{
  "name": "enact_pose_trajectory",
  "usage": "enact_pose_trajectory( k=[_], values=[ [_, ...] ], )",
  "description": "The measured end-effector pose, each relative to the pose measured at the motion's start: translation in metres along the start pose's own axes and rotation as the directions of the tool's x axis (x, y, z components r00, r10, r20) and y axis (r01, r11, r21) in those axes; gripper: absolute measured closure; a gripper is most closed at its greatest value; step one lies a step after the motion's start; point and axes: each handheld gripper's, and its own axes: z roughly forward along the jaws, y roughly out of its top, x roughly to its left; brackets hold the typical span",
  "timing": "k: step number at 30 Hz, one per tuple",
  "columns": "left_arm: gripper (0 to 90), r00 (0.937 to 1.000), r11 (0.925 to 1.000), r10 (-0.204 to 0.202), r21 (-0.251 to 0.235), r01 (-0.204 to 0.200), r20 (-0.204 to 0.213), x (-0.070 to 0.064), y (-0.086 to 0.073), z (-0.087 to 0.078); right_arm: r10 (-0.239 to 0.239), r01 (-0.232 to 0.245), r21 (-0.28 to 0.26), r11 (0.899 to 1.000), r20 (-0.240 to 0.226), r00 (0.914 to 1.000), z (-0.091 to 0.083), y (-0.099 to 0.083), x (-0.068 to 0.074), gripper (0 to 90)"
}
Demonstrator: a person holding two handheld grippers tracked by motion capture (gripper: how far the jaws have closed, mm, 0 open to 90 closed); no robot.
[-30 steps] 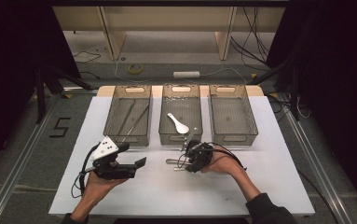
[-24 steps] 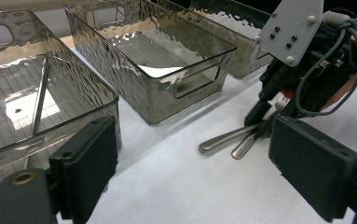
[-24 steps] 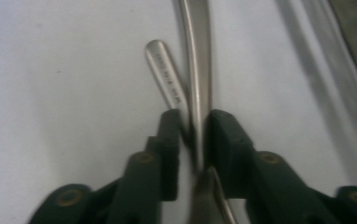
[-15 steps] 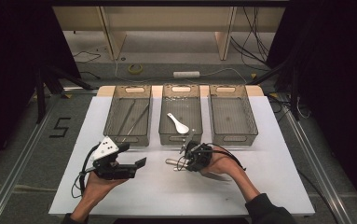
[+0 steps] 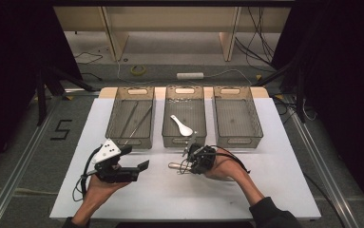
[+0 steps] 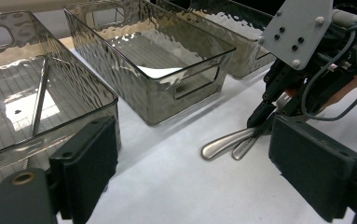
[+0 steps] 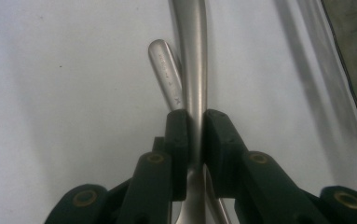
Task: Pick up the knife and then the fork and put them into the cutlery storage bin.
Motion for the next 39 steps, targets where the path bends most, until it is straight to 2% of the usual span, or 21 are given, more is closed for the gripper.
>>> enact_pose_trajectory(
  k=[6, 14, 17, 23, 25, 27, 29, 31, 39],
  values=[
    [15.0, 1.0, 1.0, 0.001, -0.003, -0.001, 0.0, 0.0, 0.0, 0.0, 0.033, -0.032, -0.007, 0.999, 0.047, 0.9984, -0.004, -0.001, -0.003, 80.4],
    [15.0, 1.0, 1.0, 0.0, -0.003, 0.0, -0.001, 0.0, 0.0, 0.0, 0.053, -0.053, -0.017, 0.998, 0.054, 0.9971, -0.006, -0.003, -0.006, 80.5],
    [15.0, 1.0, 1.0, 0.001, -0.004, -0.001, -0.002, 0.0, 0.0, -0.001, 0.043, -0.041, -0.032, 0.999, 0.059, 0.9973, -0.01, -0.004, -0.007, 80.5],
    [15.0, 1.0, 1.0, 0.003, -0.003, -0.003, -0.004, 0.001, 0.0, -0.001, 0.086, -0.083, -0.064, 0.995, 0.059, 0.9945, -0.025, -0.006, -0.009, 80.5],
    [14.9, 1.0, 1.0, 0.003, -0.002, -0.003, -0.005, 0.001, 0.0, -0.001, 0.064, -0.059, -0.083, 0.995, 0.066, 0.9957, -0.029, -0.008, -0.011, 80.5],
    [15.0, 1.0, 1.0, 0.001, -0.003, -0.001, -0.006, 0.001, 0.0, -0.001, 0.089, -0.082, -0.106, 0.991, 0.065, 0.9939, -0.035, -0.008, -0.01, 80.5],
    [15.0, 1.0, 1.0, 0.002, -0.004, -0.002, -0.006, 0.001, 0.0, -0.001, 0.085, -0.077, -0.122, 0.99, 0.067, 0.9941, -0.037, -0.009, -0.011, 80.5],
    [15.0, 1.0, 1.0, 0.002, -0.004, -0.002, -0.007, 0.001, 0.0, -0.001, 0.112, -0.104, -0.152, 0.983, 0.048, 0.9926, -0.046, -0.011, -0.013, 80.5],
    [15.0, 0.9999, 0.9999, -0.01, -0.008, 0.01, -0.007, 0.002, 0.0, -0.001, 0.164, -0.141, -0.245, 0.959, 0.072, 0.9839, -0.074, -0.019, -0.024, 80.5]
  ],
)
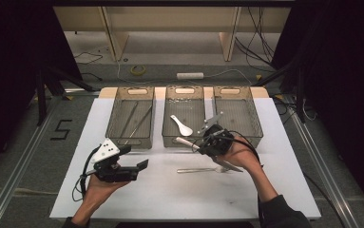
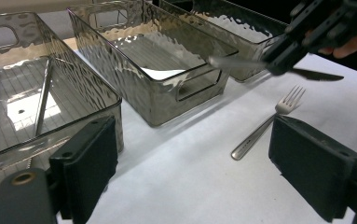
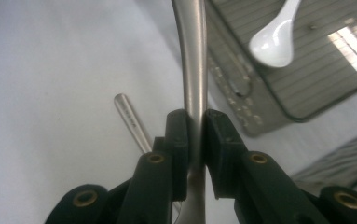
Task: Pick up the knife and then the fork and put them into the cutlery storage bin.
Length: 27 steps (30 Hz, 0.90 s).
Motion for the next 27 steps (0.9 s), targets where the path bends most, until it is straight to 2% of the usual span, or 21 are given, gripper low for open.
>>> enact_pose_trajectory(
  k=[4, 12, 17, 19, 27],
  values=[
    [14.9, 1.0, 1.0, 0.0, -0.002, 0.0, -0.002, 0.001, 0.0, -0.001, 0.041, -0.04, -0.031, 0.999, 0.014, 0.9991, -0.012, -0.001, -0.012, 80.5],
    [14.9, 1.0, 0.9999, -0.004, -0.01, 0.004, -0.007, 0.001, 0.0, -0.001, 0.096, -0.094, -0.042, 0.995, 0.055, 0.9939, -0.025, 0.004, -0.04, 80.5],
    [14.9, 1.0, 0.9998, -0.007, -0.018, 0.007, -0.006, 0.001, 0.0, -0.002, 0.147, -0.142, -0.073, 0.987, 0.074, 0.9863, -0.033, 0.01, -0.058, 80.5],
    [14.9, 1.0, 0.9998, -0.008, -0.019, 0.008, -0.006, 0.001, 0.0, -0.002, 0.149, -0.141, -0.078, 0.987, 0.096, 0.9842, -0.034, 0.012, -0.065, 80.4],
    [15.0, 0.9999, 0.9997, -0.009, -0.023, 0.009, -0.007, 0.001, 0.0, -0.002, 0.205, -0.193, -0.099, 0.976, 0.125, 0.9708, -0.034, 0.02, -0.089, 80.4]
  ],
)
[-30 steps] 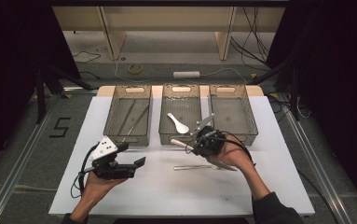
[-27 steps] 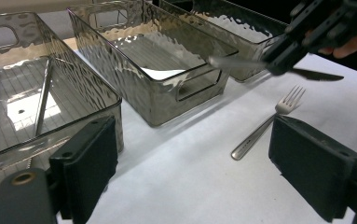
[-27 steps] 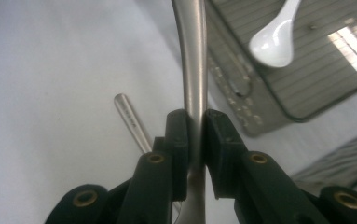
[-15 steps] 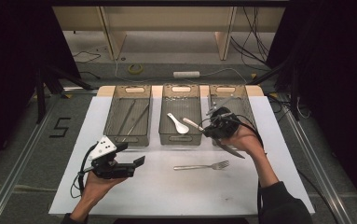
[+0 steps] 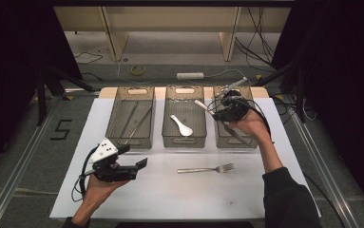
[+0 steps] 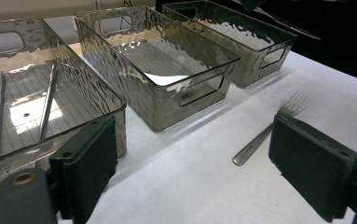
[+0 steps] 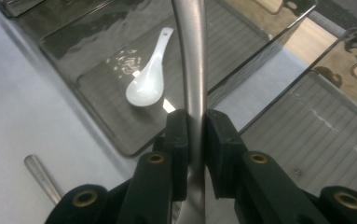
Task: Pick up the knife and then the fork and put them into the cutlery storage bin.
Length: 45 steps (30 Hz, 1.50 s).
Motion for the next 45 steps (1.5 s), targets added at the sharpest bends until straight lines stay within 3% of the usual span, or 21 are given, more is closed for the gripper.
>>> enact_pose_trajectory(
  k=[4, 17, 18, 26, 30, 45],
  values=[
    [14.9, 1.0, 1.0, 0.002, 0.002, -0.002, 0.003, 0.0, 0.0, 0.0, 0.019, -0.019, -0.005, 1.0, 0.0, 0.9998, 0.003, 0.002, -0.008, 80.4],
    [15.0, 1.0, 1.0, -0.001, 0.001, 0.001, 0.004, -0.001, 0.0, 0.001, 0.088, -0.089, 0.014, 0.996, 0.059, 0.9944, 0.011, 0.008, -0.034, 80.4],
    [15.0, 1.0, 1.0, 0.0, 0.0, 0.0, 0.004, -0.001, 0.0, 0.001, 0.1, -0.102, 0.017, 0.995, 0.083, 0.9915, 0.012, 0.008, -0.039, 80.4],
    [14.9, 1.0, 1.0, 0.0, 0.002, 0.0, 0.005, -0.001, 0.0, 0.001, 0.137, -0.137, -0.003, 0.991, 0.124, 0.9828, 0.012, 0.005, -0.054, 80.3],
    [15.0, 1.0, 1.0, 0.001, 0.003, -0.001, 0.005, -0.001, 0.0, 0.001, 0.163, -0.163, -0.014, 0.987, 0.161, 0.9735, 0.015, 0.002, -0.061, 80.3],
    [15.0, 1.0, 1.0, -0.001, 0.0, 0.001, 0.007, -0.001, 0.0, 0.001, 0.193, -0.192, -0.027, 0.981, 0.211, 0.9582, 0.026, -0.002, -0.072, 80.3]
  ],
)
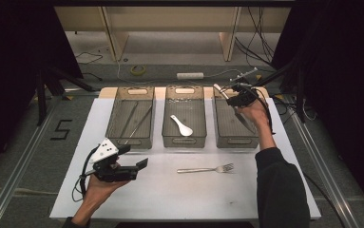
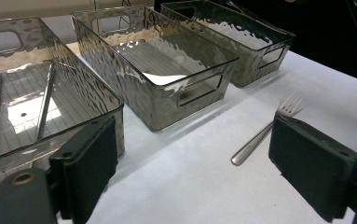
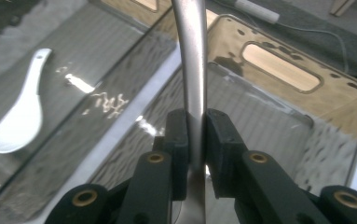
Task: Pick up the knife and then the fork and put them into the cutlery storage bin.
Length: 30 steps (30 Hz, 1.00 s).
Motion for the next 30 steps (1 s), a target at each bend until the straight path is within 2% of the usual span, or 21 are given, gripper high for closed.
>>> enact_pose_trajectory(
  k=[11, 15, 21, 24, 25, 27, 29, 30],
  values=[
    [14.9, 1.0, 1.0, 0.001, -0.003, -0.001, -0.002, -0.001, 0.0, 0.0, 0.028, -0.028, 0.003, 1.0, 0.025, 0.9993, 0.012, -0.013, -0.002, 80.2],
    [15.0, 1.0, 1.0, 0.0, -0.001, 0.0, -0.001, 0.0, 0.0, 0.0, 0.022, -0.023, 0.015, 1.0, 0.034, 0.9992, 0.016, -0.017, -0.003, 80.1],
    [15.0, 1.0, 1.0, 0.002, -0.003, -0.002, -0.002, -0.001, 0.0, 0.0, 0.055, -0.056, 0.029, 0.998, 0.042, 0.9976, 0.024, -0.026, -0.003, 80.2],
    [14.9, 1.0, 1.0, 0.001, -0.002, -0.001, -0.002, 0.0, 0.0, 0.0, 0.074, -0.074, 0.018, 0.997, 0.028, 0.9969, 0.024, -0.026, -0.002, 84.1],
    [14.9, 1.0, 1.0, 0.001, -0.002, -0.001, -0.002, -0.001, 0.0, 0.0, 0.078, -0.078, 0.003, 0.997, 0.039, 0.9962, 0.021, -0.023, -0.001, 76.5],
    [15.0, 1.0, 1.0, 0.005, 0.002, -0.005, -0.002, -0.001, 0.0, 0.0, 0.058, -0.058, 0.016, 0.998, 0.013, 0.9982, 0.018, -0.019, 0.002, 70.6],
    [14.9, 1.0, 1.0, 0.002, -0.001, -0.002, -0.001, -0.001, 0.0, 0.0, 0.047, -0.047, -0.003, 0.999, 0.015, 0.9988, 0.013, -0.015, 0.007, 60.0],
    [15.0, 1.0, 1.0, 0.001, -0.002, -0.001, -0.001, -0.001, 0.0, 0.0, 0.041, -0.041, -0.014, 0.999, -0.003, 0.9992, 0.011, -0.014, 0.008, 56.1]
  ],
)
